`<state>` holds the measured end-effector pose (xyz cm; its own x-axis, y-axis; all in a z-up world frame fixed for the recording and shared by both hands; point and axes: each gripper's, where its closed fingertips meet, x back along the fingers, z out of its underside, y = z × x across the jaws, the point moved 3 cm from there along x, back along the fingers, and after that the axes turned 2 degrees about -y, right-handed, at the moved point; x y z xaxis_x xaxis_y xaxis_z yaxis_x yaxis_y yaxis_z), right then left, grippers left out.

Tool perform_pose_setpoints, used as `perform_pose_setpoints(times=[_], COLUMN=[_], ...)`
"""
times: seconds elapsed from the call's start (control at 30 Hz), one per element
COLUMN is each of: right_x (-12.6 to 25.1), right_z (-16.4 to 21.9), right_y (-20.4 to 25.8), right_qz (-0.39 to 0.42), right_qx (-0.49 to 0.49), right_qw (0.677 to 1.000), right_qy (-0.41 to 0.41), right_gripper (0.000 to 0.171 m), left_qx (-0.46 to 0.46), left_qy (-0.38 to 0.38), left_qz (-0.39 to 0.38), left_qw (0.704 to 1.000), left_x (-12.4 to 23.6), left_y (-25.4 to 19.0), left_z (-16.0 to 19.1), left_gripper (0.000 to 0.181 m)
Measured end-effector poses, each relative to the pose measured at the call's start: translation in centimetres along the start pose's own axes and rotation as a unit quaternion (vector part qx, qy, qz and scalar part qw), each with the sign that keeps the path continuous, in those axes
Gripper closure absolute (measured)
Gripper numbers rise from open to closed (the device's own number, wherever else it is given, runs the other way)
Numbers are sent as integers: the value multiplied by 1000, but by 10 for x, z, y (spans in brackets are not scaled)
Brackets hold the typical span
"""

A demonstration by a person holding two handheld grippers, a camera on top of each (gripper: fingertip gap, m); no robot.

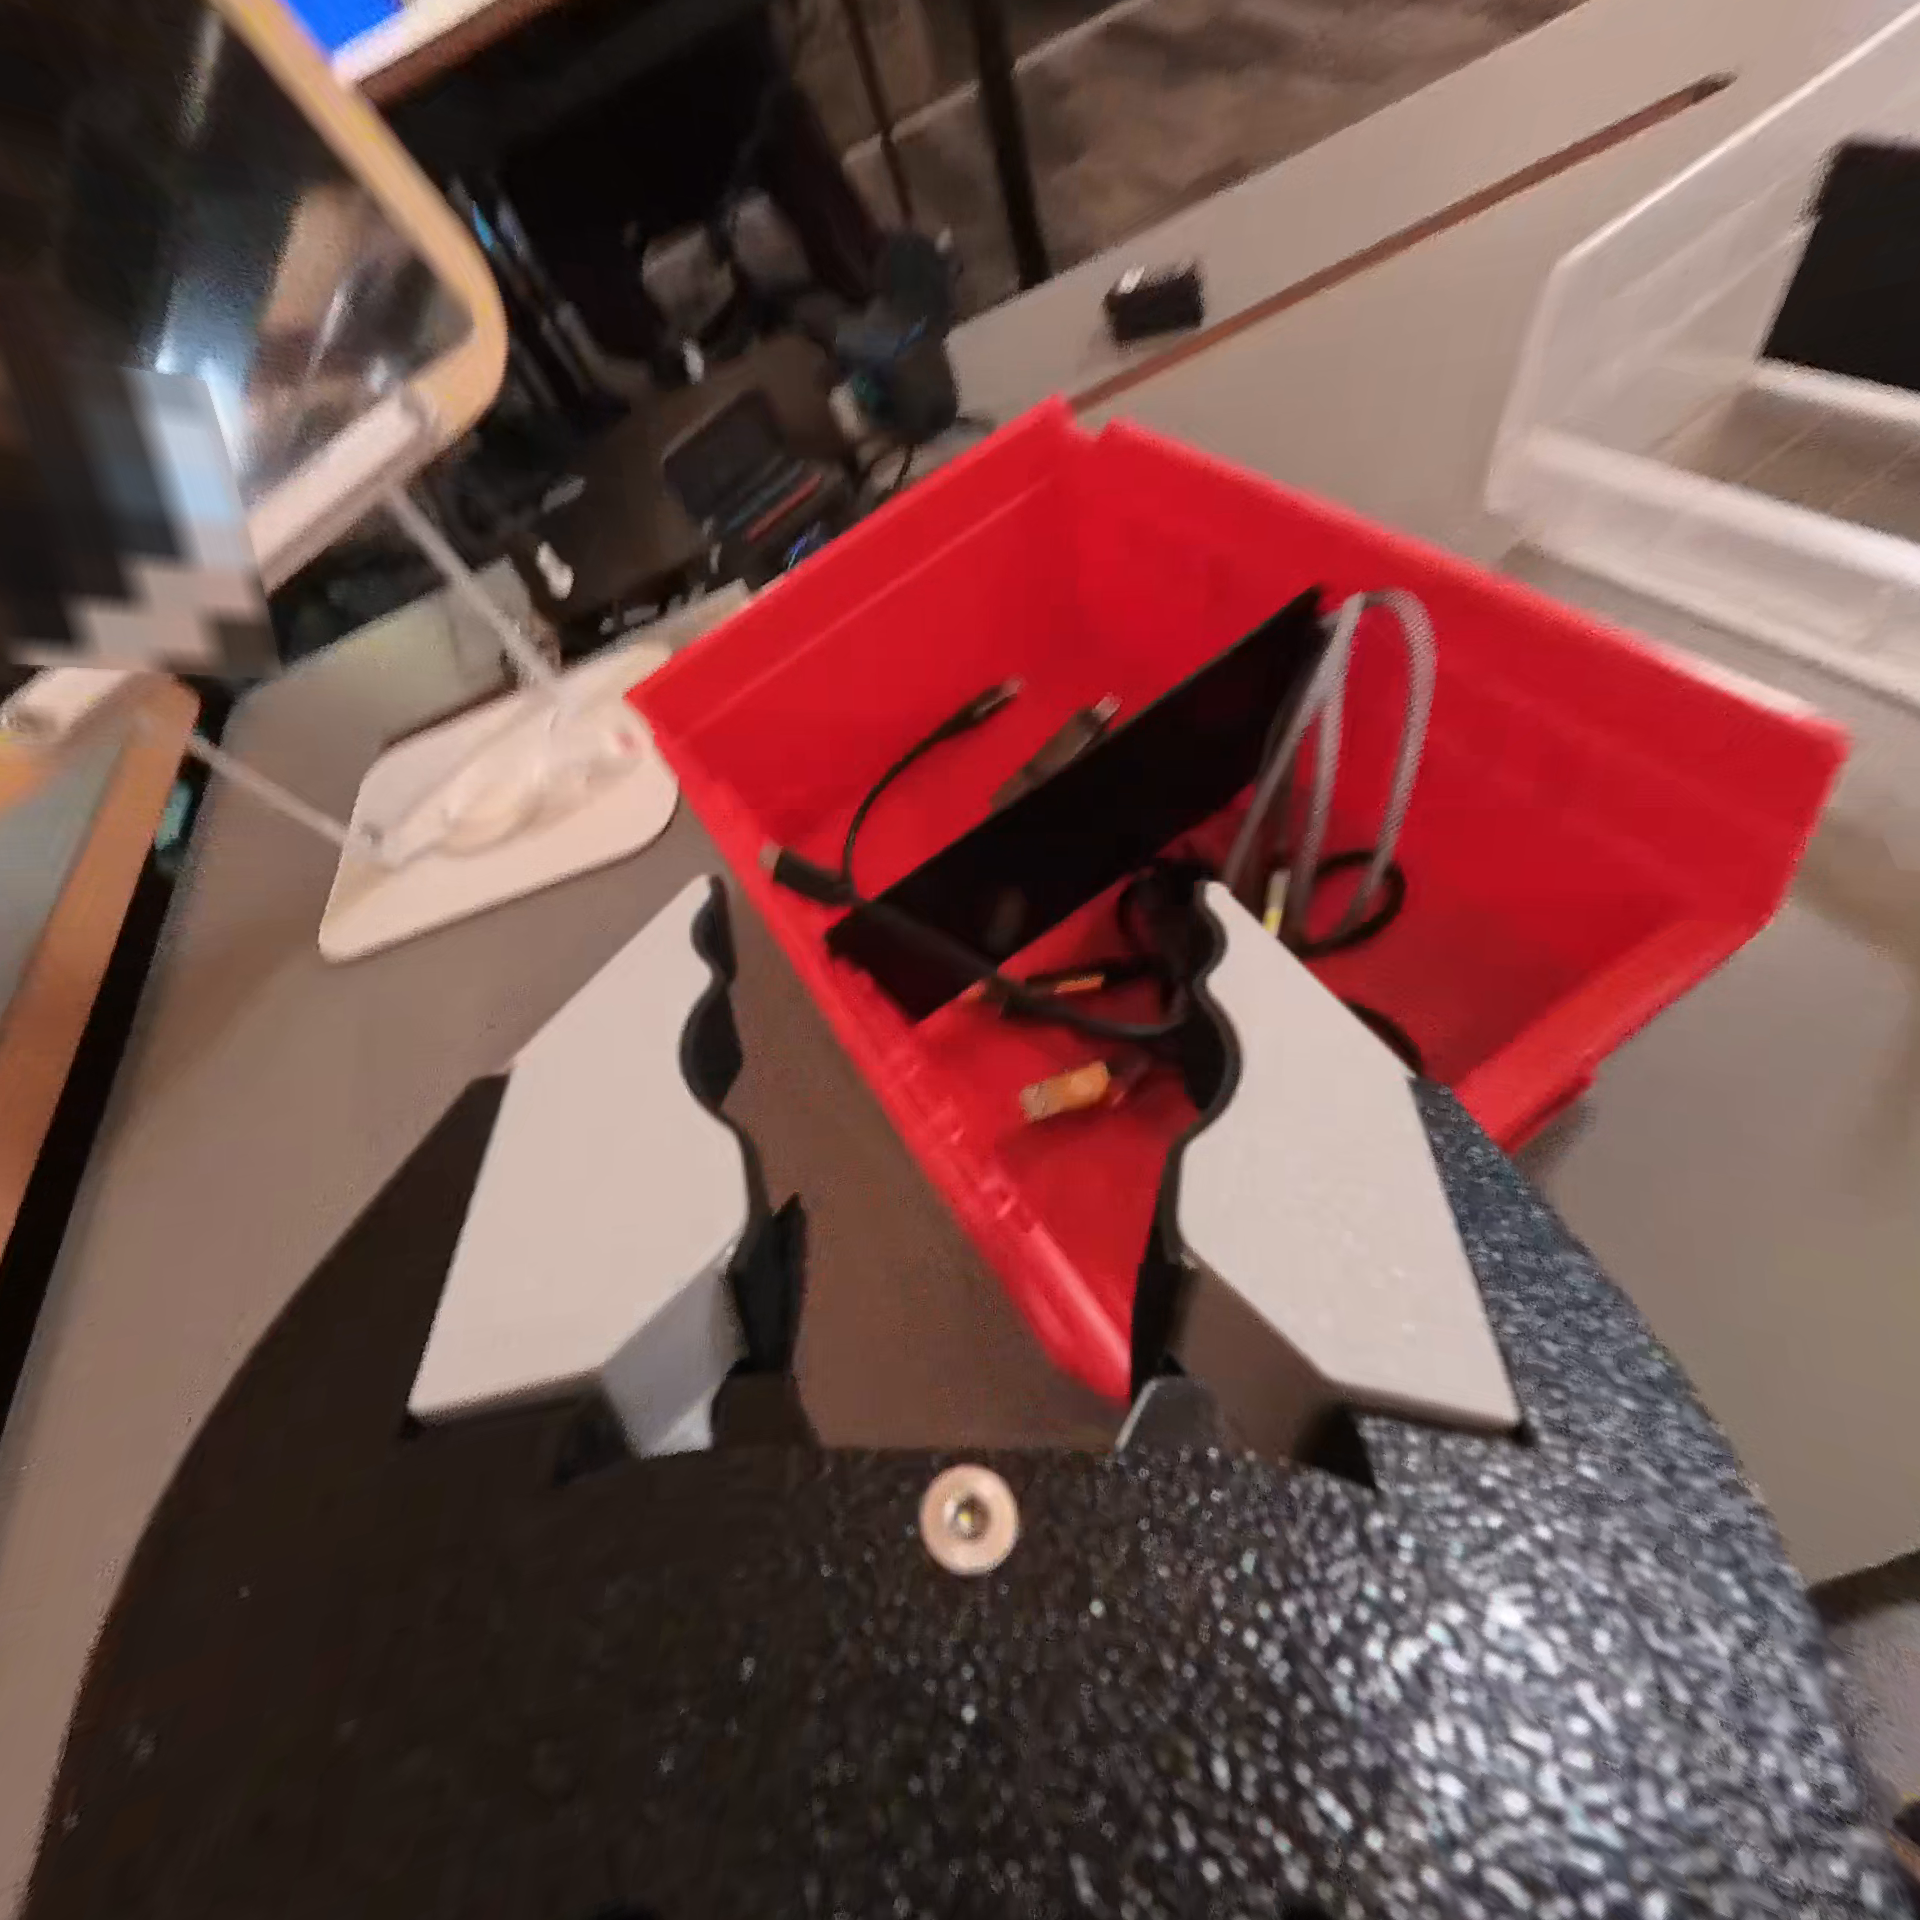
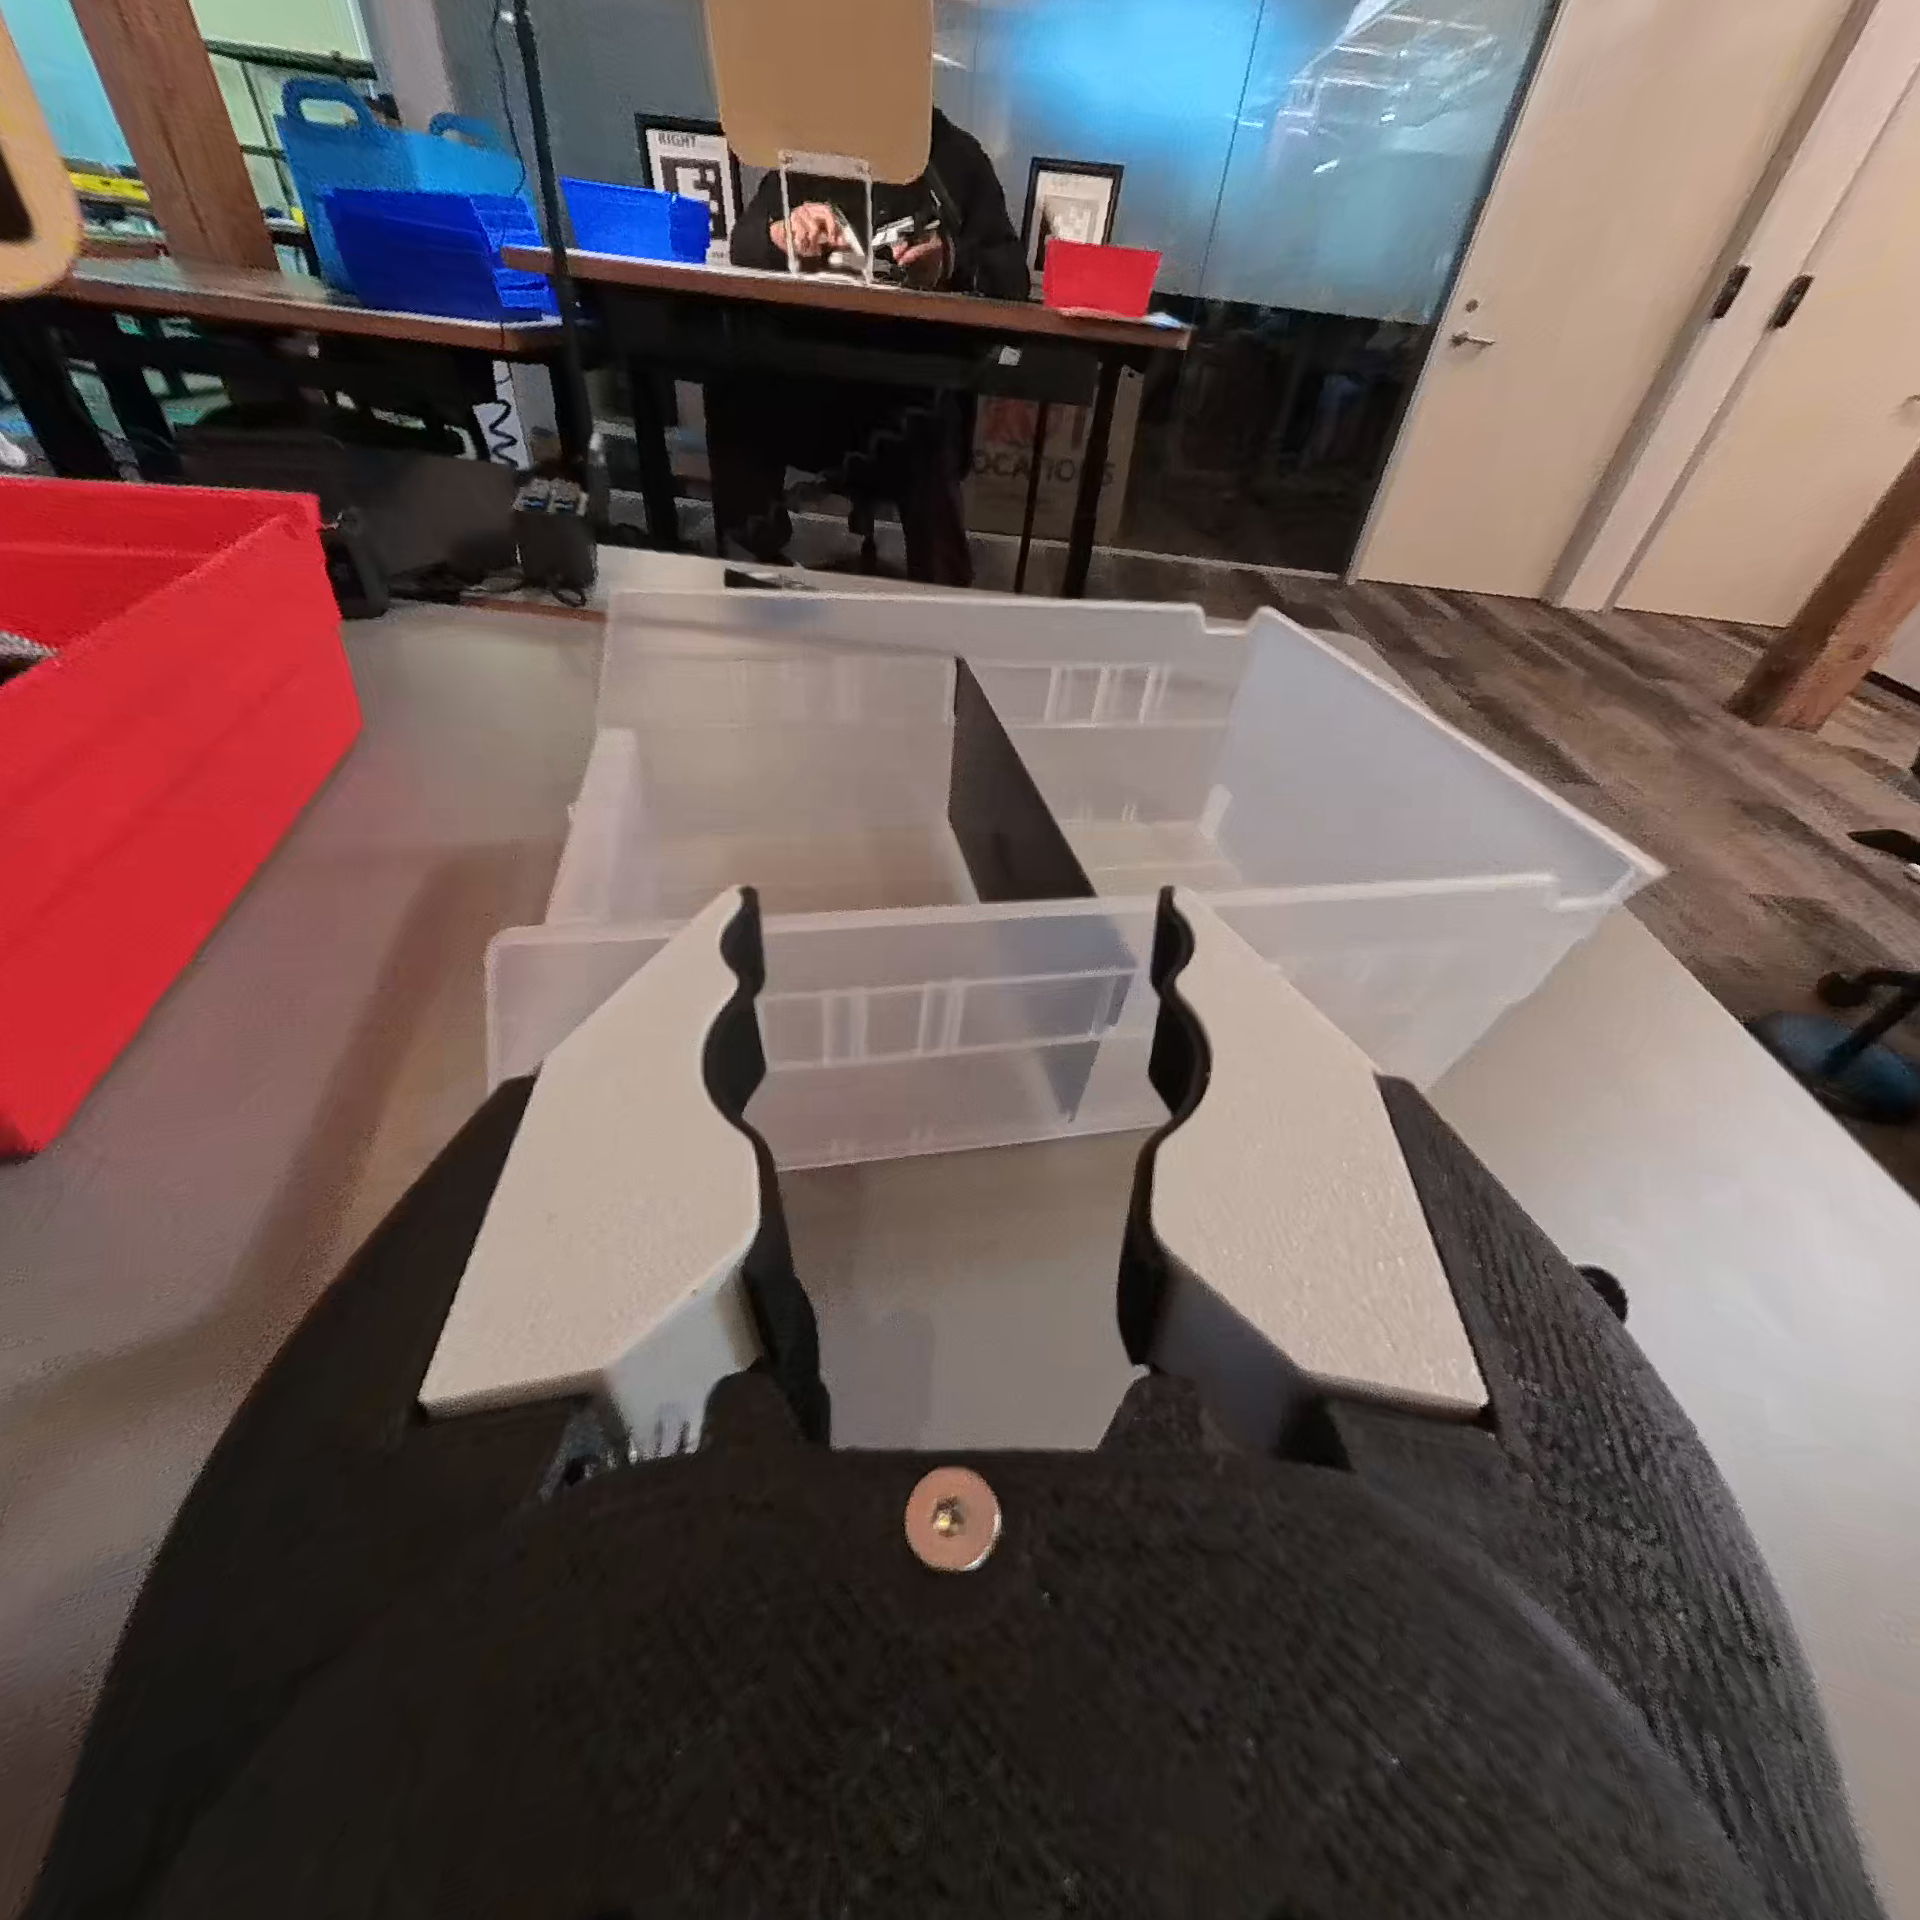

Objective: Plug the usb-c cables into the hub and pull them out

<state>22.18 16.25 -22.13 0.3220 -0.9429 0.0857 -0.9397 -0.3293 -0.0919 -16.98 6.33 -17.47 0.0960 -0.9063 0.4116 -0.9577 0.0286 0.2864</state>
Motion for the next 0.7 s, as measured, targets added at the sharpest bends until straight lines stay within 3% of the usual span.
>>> perform_pose_setpoints(times=[0.17, 0.43, 0.7], right_x=[-15, -31, -10], right_z=[-3, 5, 0], right_y=[26, 38, -5], right_qz=[17, 38, 79], right_qx=[10, 12, 31], right_qw=[999, 995, 988], right_qy=[37, 94, 126], right_gripper=[74, 74, 111], left_qx=[30, 53, 71], left_qy=[56, 97, 106], left_qz=[10, 44, 69], left_qw=[998, 993, 990], left_x=[-4, -17, -18], left_y=[25, 36, 41], left_z=[37, 66, 75], left_gripper=[87, 93, 110])
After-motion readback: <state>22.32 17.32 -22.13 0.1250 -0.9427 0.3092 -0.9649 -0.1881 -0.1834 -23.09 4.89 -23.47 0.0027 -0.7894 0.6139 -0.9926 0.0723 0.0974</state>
